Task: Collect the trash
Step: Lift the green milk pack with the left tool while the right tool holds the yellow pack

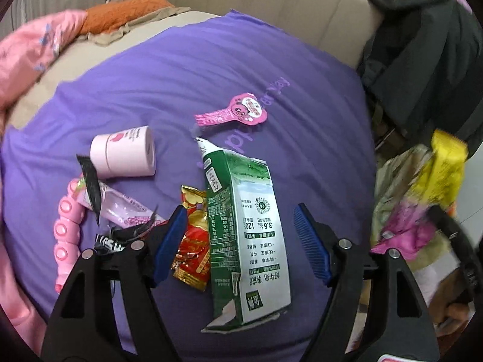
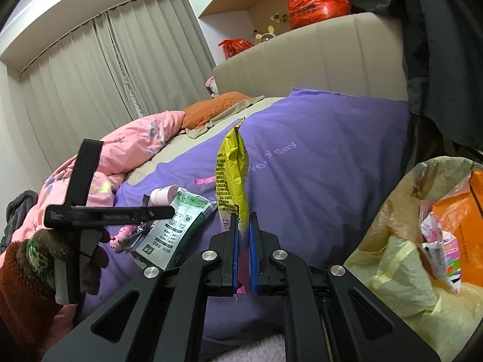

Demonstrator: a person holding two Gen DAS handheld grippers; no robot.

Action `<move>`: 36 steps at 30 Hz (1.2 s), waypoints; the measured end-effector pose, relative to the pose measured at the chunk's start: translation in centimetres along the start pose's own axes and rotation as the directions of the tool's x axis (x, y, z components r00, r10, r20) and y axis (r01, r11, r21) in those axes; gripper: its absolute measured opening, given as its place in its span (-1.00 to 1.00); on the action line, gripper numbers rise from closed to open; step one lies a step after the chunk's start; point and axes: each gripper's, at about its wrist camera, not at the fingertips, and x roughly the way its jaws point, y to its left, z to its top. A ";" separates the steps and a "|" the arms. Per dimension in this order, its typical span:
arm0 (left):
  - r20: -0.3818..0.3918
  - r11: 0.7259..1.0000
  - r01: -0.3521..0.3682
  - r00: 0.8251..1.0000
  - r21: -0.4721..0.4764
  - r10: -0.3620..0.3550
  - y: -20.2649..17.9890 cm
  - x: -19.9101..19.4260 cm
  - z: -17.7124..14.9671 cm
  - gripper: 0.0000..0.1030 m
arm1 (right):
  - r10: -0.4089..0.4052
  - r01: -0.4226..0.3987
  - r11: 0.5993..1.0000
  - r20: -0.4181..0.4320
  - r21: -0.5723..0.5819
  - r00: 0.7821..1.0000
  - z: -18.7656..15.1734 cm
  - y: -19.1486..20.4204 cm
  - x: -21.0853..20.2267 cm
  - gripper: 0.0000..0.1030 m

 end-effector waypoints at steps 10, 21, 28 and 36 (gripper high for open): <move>-0.048 0.942 -0.246 0.964 0.229 0.263 -4.5 5.1 1.3 0.32 | -0.035 0.034 0.998 -0.019 -0.055 0.999 1.2 -1.2 -0.6 -0.84; 0.092 0.989 -0.130 0.988 0.067 0.124 -2.7 -2.1 1.4 0.08 | -0.029 0.028 0.993 -0.013 -0.119 0.999 1.6 0.9 -1.1 -0.84; 0.252 0.992 -0.111 0.963 0.064 0.091 -3.5 -7.5 0.6 0.03 | -0.020 0.026 0.986 0.039 -0.163 0.999 2.0 2.9 -2.7 -0.84; 0.311 0.993 -0.116 0.945 0.035 0.100 -3.4 -10.1 0.6 -0.79 | -0.028 0.044 0.981 0.087 -0.187 0.996 2.5 3.5 -5.0 -0.84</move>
